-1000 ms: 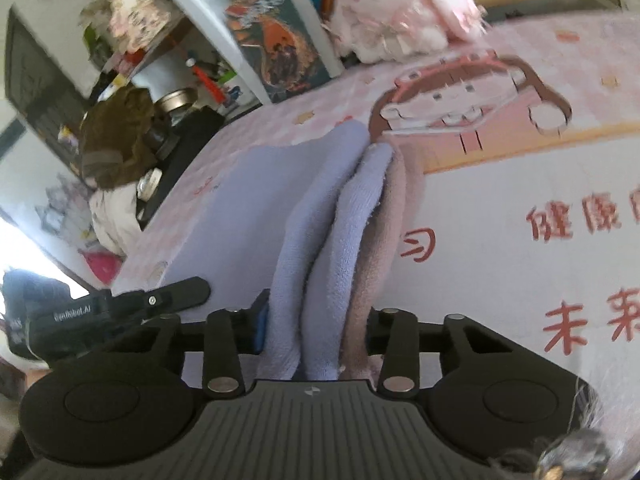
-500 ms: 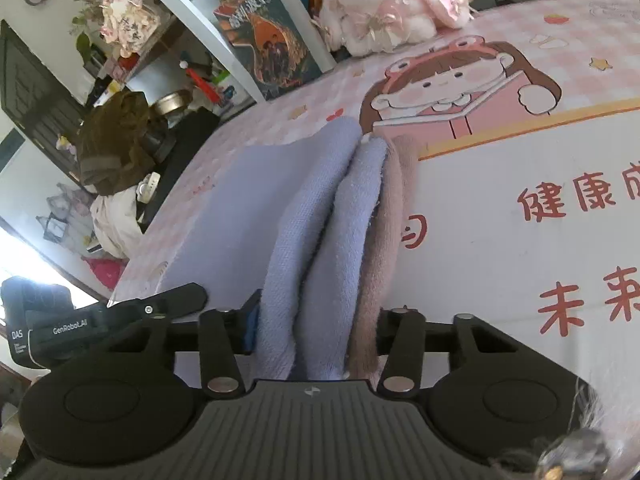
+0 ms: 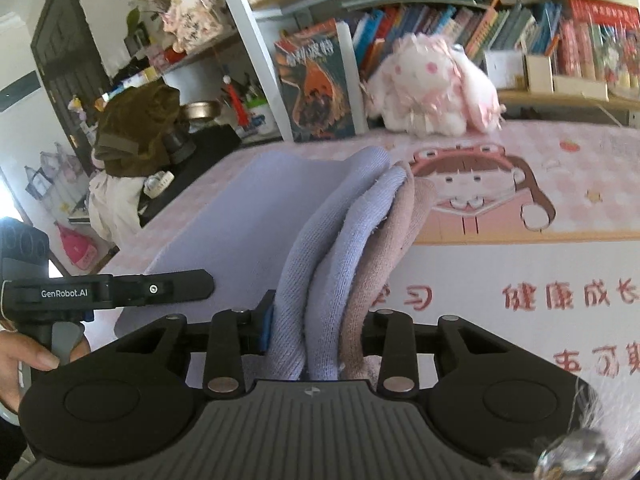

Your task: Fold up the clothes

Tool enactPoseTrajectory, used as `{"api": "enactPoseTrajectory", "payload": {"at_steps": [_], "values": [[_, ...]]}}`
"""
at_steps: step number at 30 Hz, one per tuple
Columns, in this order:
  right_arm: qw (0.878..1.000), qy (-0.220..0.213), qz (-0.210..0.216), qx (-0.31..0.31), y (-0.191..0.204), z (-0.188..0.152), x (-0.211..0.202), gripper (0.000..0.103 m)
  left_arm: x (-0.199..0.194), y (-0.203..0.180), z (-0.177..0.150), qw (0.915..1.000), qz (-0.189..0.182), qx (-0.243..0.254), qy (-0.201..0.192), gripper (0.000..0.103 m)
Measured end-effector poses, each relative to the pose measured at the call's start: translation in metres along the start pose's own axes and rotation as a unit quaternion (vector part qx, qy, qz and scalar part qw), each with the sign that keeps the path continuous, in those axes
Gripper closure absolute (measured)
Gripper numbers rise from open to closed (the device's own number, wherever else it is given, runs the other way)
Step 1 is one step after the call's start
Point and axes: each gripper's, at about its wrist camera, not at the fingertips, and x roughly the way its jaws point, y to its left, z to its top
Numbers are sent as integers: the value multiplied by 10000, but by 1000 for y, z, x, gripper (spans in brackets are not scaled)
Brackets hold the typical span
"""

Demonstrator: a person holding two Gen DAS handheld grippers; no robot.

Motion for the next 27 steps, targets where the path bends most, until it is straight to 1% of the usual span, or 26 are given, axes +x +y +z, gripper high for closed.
{"api": "enactPoseTrajectory", "payload": {"at_steps": [7,13,22,27], "values": [[9998,-83,-1,-171,6,13,-2,70,-1,-1,13,10000,-7,57,-42,53],[9996,-89,-11,-250,7,29,9,70,4,4,26,9999,62,79,-110,53],[9997,-73,52,-229,-3,55,44,70,24,24,54,9996,235,61,-167,53],[9996,-88,93,-234,-12,78,72,70,44,38,78,9992,328,54,-220,53]]}}
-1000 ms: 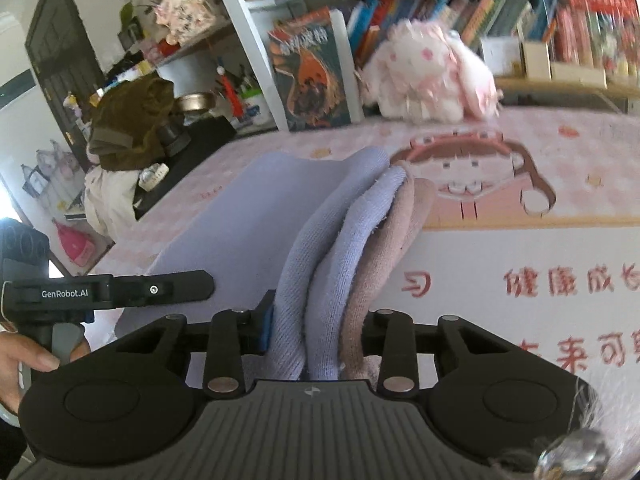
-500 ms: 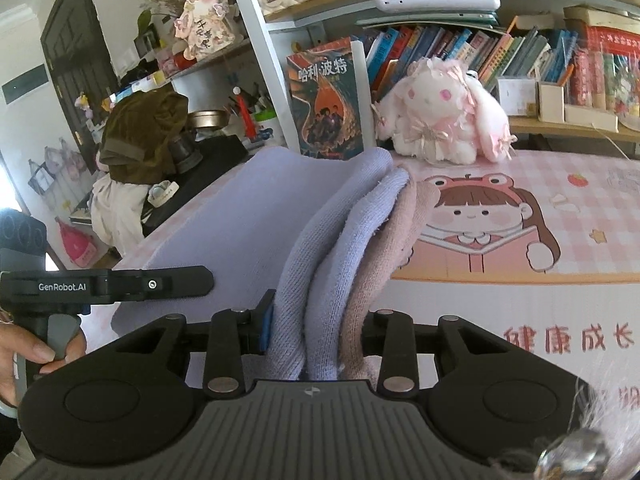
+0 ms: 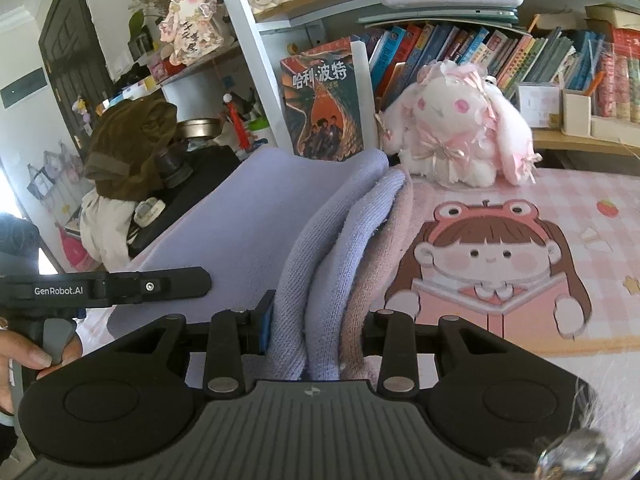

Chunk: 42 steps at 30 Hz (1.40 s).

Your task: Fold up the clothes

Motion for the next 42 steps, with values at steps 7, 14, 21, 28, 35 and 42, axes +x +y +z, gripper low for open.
{"api": "enactPoseTrajectory", "payload": {"at_steps": [7,14,21,28,35,42], "values": [[10000,-28,-45,-25,-23,28,43,70,40,15,31,9999,167,35,9,53],[9996,4,-62,267,-56,43,83,70,83,32,47,9997,247,85,35,53],[9994,3,-114,322,-79,48,113,70,114,52,47,9995,289,-113,48,53],[9995,34,-146,273,-88,38,135,68,127,69,36,9993,289,-217,54,51],[9986,-108,-365,363,-85,34,129,44,119,64,32,9977,665,-107,-51,37],[9954,-440,-854,-23,-65,24,101,22,83,18,14,9813,1493,1018,-656,23]]}}
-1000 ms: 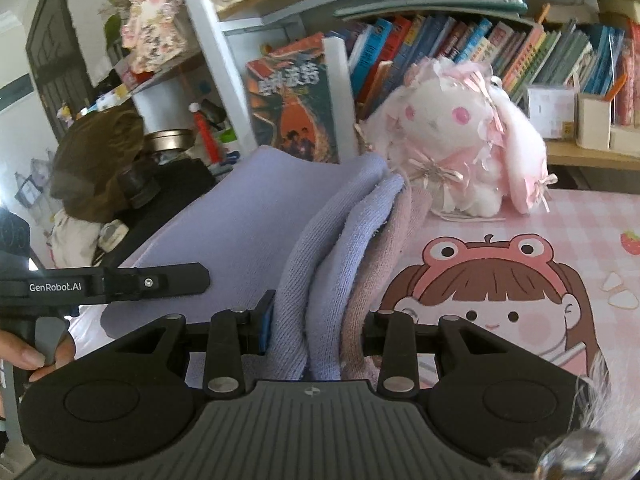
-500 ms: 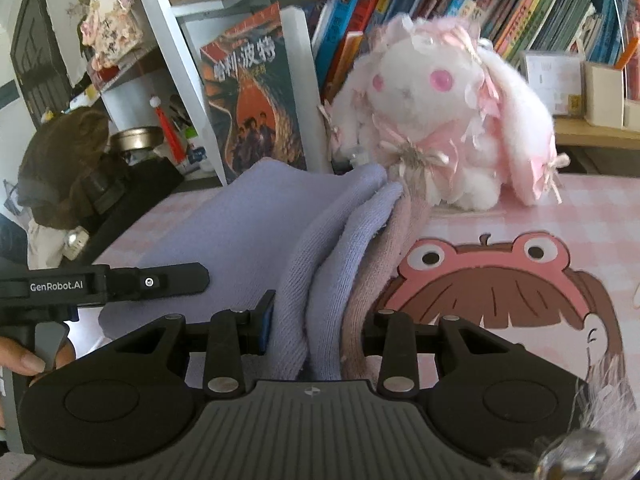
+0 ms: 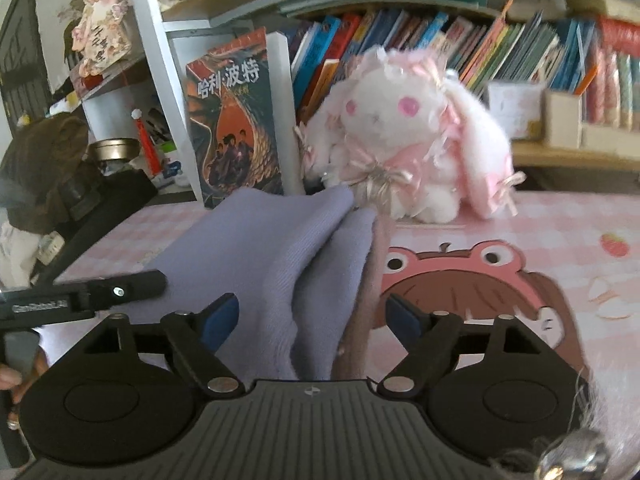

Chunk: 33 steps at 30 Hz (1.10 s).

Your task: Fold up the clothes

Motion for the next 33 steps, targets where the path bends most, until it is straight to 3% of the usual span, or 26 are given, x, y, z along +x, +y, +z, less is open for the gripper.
{"api": "enactPoseTrajectory", "payload": {"at_steps": [12,33], "values": [[9946,-506,-617,-666,41,-42,-63,13,-63,-39,-42,9952,543,785,-234,10],[9910,-645,-957,-676,64,-97,-112,9,-105,-49,-80,9913,865,947,-279,7]]}}
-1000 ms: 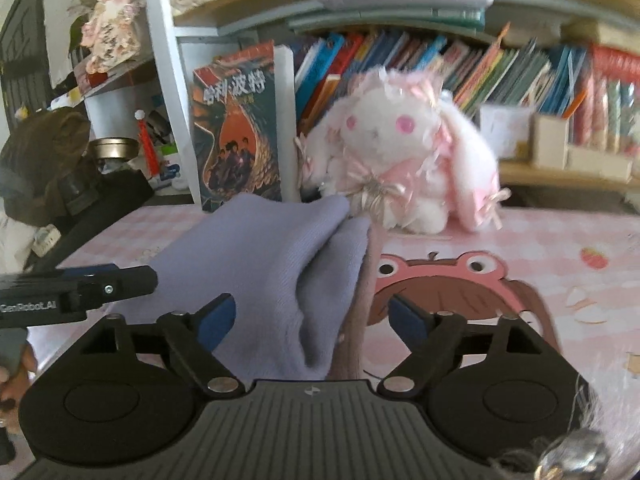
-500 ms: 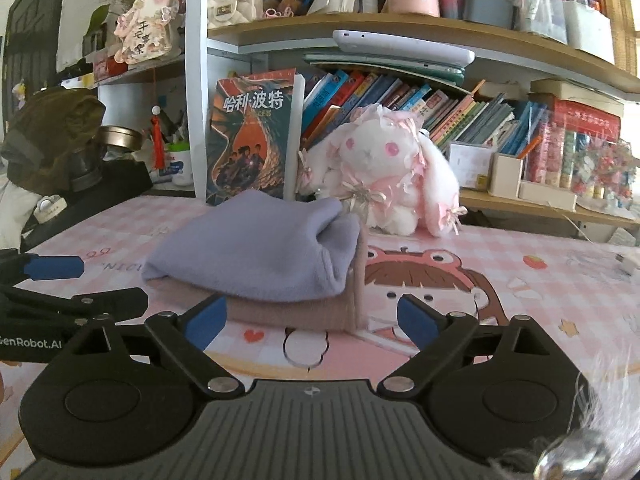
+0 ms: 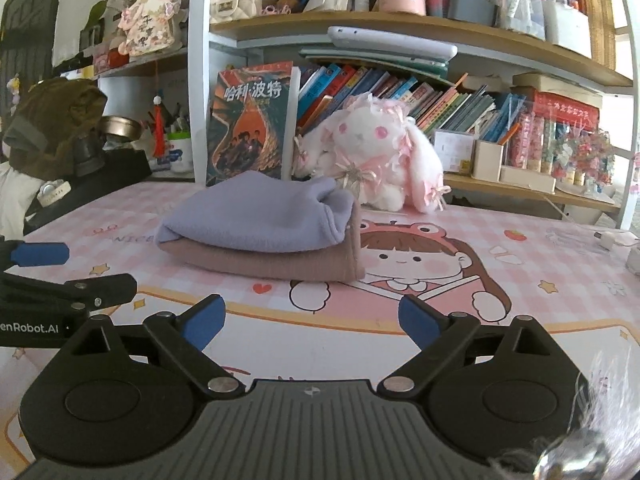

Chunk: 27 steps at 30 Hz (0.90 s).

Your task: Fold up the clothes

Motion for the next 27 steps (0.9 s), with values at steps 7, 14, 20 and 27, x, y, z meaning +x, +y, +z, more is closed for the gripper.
{"api": "enactPoseTrajectory", "payload": {"at_steps": [7,14,20,27], "values": [[9999,-10,-49,-89,4,0,-1,3,3,0,0,9999,56,23,100,3],[9998,54,-106,-134,6,0,1,0,0,-2,-2,9999,83,71,17,3],[9999,97,-127,34,0,0,1,0,0,2,-1,10000,44,-35,-11,1],[9997,-10,-134,180,-6,-1,-2,0,2,0,0,10000,53,31,49,1]]}}
